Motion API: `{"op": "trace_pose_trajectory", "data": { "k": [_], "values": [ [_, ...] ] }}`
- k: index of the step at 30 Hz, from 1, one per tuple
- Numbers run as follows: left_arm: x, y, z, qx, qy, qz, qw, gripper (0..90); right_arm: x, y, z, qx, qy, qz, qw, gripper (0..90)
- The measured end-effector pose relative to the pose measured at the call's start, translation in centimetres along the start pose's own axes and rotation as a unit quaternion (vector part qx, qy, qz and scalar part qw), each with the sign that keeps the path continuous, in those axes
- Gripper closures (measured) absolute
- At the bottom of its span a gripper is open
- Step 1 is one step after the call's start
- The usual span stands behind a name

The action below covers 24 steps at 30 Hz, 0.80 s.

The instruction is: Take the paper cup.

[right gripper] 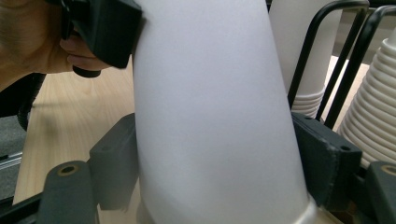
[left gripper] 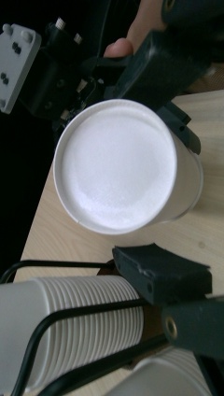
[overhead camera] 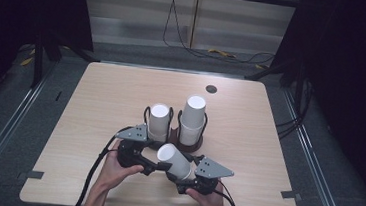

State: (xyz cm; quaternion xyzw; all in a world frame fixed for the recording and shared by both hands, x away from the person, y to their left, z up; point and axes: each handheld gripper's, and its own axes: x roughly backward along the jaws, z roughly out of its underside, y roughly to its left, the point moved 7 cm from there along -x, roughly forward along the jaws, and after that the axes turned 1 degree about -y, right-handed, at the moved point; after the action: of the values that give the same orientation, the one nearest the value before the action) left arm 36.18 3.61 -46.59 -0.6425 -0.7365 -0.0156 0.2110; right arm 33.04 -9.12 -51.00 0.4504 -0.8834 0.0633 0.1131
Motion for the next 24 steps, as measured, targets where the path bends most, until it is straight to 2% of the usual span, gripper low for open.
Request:
{"op": "trace_pose_trajectory", "data": {
  "k": [2, 7, 9, 11, 13, 18, 19, 21, 23, 24],
  "values": [
    [0.2, 0.1, 0.1, -0.001, 0.005, -0.003, 1.0, 16.0, 0.1, -0.1, 0.1, 0.0, 0.005, 0.001, 1.0, 23.3],
    [0.8, 0.3, 0.0, -0.011, -0.008, -0.019, 0.9997, 15.6, 0.2, -0.3, 0.1, -0.003, 0.011, 0.005, 0.9999, 23.3],
    [1.0, 0.4, 0.1, -0.022, -0.014, -0.015, 0.9995, 15.6, 0.4, -0.4, 0.1, -0.005, 0.016, 0.006, 0.9998, 23.3],
    [1.1, 0.5, 0.1, -0.012, -0.034, -0.008, 0.9993, 15.6, 0.5, -0.5, 0.1, -0.007, 0.018, 0.006, 0.9998, 23.3],
    [1.2, 0.6, 0.5, -0.016, -0.033, -0.006, 0.9993, 15.5, 0.6, -0.7, 0.2, -0.005, 0.021, 0.01, 0.9997, 23.3],
    [1.5, 1.0, 0.8, -0.024, -0.029, -0.039, 0.9985, 16.0, 0.8, -0.9, 0.2, -0.005, 0.032, 0.009, 0.9994, 23.4],
    [1.6, 1.2, 0.8, -0.031, -0.028, -0.044, 0.9982, 16.0, 0.8, -0.9, 0.2, -0.006, 0.035, 0.008, 0.9993, 23.5],
    [1.9, 1.5, 0.9, -0.039, -0.027, -0.075, 0.9961, 16.5, 0.9, -1.0, 0.2, -0.004, 0.041, 0.008, 0.9991, 23.6],
    [2.0, 1.8, 1.0, -0.048, -0.024, -0.092, 0.9944, 16.5, 1.0, -1.1, 0.2, -0.001, 0.048, 0.011, 0.9988, 23.7],
    [2.0, 1.8, 1.1, -0.047, -0.019, -0.093, 0.9943, 16.5, 1.0, -1.2, 0.2, 0.0, 0.05, 0.009, 0.9987, 23.7]
  ]
}}
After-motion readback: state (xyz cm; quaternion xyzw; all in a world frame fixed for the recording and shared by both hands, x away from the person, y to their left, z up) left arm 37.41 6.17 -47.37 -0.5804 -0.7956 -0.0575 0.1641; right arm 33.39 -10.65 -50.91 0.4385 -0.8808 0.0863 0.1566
